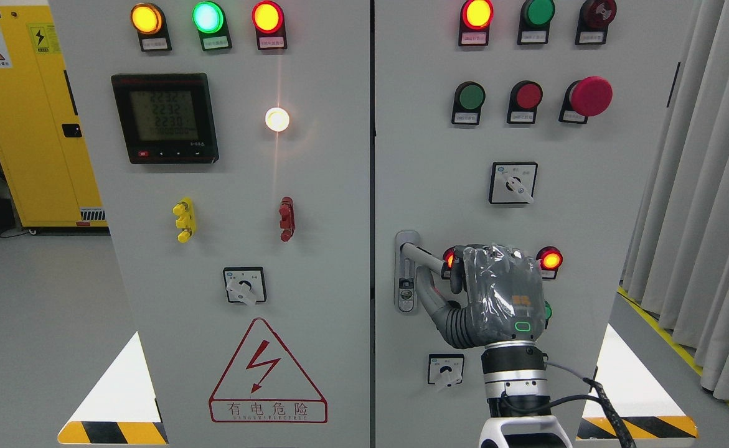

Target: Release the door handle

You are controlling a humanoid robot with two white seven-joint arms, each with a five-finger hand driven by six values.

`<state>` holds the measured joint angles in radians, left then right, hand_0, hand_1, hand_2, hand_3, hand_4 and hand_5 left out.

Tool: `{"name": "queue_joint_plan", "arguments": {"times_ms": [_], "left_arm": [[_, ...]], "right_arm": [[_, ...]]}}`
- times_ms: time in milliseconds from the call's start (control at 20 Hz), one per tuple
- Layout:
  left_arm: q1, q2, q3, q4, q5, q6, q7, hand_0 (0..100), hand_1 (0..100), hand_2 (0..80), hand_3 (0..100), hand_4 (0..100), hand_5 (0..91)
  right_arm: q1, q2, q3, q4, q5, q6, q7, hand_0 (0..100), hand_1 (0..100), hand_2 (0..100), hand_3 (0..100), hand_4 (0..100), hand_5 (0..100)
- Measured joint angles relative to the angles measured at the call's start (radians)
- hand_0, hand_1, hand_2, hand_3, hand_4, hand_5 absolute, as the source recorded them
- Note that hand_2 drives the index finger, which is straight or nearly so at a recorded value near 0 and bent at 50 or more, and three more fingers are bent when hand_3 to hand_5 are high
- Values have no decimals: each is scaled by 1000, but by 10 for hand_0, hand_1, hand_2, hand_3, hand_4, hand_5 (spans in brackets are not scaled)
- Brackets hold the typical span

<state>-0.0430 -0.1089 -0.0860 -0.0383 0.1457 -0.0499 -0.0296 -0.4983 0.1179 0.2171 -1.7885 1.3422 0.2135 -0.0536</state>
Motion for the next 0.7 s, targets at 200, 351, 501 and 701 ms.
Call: {"name": "queue_joint_plan", "arguments": {"times_ms": [200,351,501,701], "left_arm": [[0,0,0,0,0,0,0,120,556,0,0,0,0],[0,0,0,0,0,0,0,120,556,0,0,0,0],[0,0,0,0,0,0,0,120,556,0,0,0,0],[0,0,0,0,0,0,0,120,556,0,0,0,0]], "right_arm": [[0,0,-2,-1,0,0,0,470,500,919,1000,996,999],[0,-1,-2,-1,0,-1,0,481,499,919,1000,997,1000],[1,-2,-3,-2,0,-1,1,484,499,919,1000,997,1000],[2,-2,-3,-2,0,-1,1,490,499,919,1000,997,1000]]}}
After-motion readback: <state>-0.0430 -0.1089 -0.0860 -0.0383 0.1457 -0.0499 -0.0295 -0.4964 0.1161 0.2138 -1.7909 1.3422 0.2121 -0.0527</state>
